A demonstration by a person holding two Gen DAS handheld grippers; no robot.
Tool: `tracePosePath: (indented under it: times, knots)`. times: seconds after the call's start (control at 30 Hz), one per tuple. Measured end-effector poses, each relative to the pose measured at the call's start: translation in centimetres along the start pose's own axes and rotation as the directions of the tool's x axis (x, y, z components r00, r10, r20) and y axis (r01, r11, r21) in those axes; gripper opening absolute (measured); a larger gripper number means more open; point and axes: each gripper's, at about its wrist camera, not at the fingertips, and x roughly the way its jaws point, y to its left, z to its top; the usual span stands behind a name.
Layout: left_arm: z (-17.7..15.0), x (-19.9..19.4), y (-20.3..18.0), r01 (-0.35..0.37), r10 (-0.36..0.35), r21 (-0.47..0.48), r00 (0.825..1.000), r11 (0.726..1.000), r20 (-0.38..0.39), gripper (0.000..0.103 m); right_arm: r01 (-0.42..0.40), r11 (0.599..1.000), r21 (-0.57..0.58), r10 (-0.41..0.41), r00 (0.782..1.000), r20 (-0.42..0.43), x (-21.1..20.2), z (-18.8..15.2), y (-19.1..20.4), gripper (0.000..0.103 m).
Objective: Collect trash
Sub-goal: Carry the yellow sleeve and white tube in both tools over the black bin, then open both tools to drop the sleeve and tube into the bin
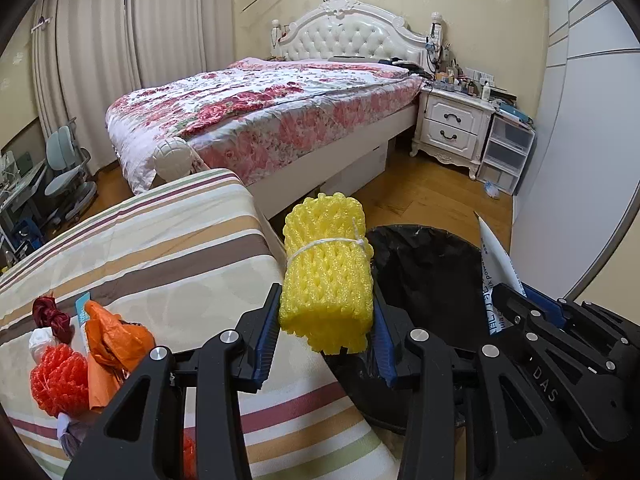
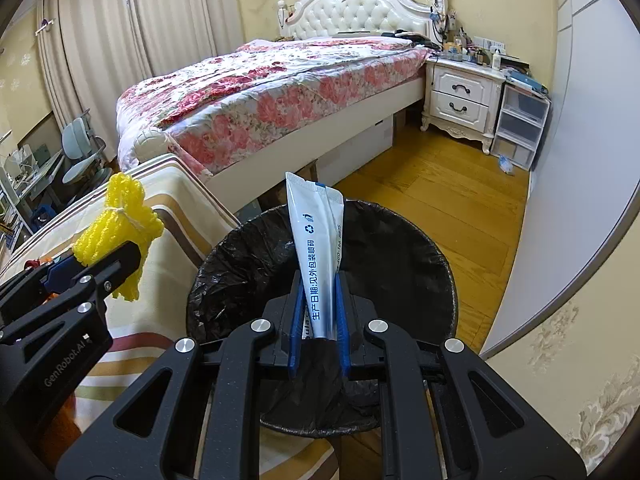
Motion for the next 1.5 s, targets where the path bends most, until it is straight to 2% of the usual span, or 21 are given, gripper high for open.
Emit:
tracePosePath:
  times: [0.3,0.37,0.43,0.5,0.6,1.03,1.5]
  knots:
    - [0.5,1.5,-1.2,-0.007,0.007,0.025,1.0,1.0,-0.029,0.043,0.002,1.0,0.024,-0.001,1.0,-0.018,0.9,0.3,-1.0,0.017]
    - [0.5,1.7,-1.3,-0.011,0.012,0.031,0.999,0.999,-0.031,0.049,0.002,1.0,0.03,-0.002,1.0,-0.019,1.0,0.4,-1.1,0.02]
    - [0.4,1.8,-1.2,-0.016,0.016,0.029,1.0,0.999,-0.027,0.064,0.003,0.999,0.035,-0.002,1.0,-0.019,1.1,0.5,-1.3,0.024]
    - [0.3,1.8,-1.2,-0.015,0.015,0.023,1.0,1.0,-0.027,0.065,0.007,0.999,0.04,-0.006,1.0,-0.018,1.1,0.5,-1.5,0.025]
    - [0.2,1.9,-1.2,-0.012,0.013,0.023,0.999,1.0,-0.033,0.074,0.01,0.999,0.047,-0.009,1.0,-0.02,1.2,0.4,-1.8,0.026]
    - [0.2,1.3,-0.4,-0.023,0.023,-0.003,0.999,1.0,-0.034,0.079,0.024,0.998,0.064,-0.023,0.999,-0.022,0.9,0.2,-2.1,0.034]
    - [-0.7,-3.1,2.9,-0.045,0.044,-0.039,0.999,0.998,-0.023,0.079,-0.011,0.999,0.045,0.012,1.0,-0.017,-2.1,-1.3,0.3,0.036]
